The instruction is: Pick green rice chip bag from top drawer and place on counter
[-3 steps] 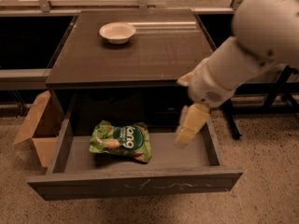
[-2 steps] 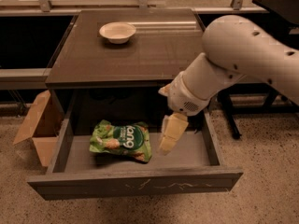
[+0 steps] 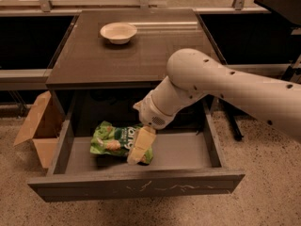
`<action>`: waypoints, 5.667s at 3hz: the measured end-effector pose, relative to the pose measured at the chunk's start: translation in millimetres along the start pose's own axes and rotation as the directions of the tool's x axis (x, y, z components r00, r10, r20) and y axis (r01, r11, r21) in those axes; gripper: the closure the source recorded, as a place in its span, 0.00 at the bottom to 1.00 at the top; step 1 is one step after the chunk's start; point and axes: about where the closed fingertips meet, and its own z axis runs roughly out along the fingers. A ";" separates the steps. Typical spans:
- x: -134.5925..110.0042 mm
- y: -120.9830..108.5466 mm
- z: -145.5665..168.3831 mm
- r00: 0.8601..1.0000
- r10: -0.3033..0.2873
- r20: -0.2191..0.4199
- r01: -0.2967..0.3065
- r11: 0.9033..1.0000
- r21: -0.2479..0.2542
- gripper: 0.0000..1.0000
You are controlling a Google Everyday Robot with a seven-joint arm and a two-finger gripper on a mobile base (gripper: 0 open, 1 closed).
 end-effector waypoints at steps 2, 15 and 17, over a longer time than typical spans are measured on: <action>-3.5 -27.2 64.2 0.999 -0.007 0.050 0.006 1.000 0.018 0.00; -73.0 -163.4 -273.0 0.924 -0.342 0.171 0.211 0.829 0.519 1.00; -45.8 -255.4 -243.8 0.927 -0.264 0.268 0.104 0.865 0.492 0.75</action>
Offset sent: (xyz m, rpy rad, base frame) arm 0.0455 0.0528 -0.0841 0.0575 -0.0359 -0.0075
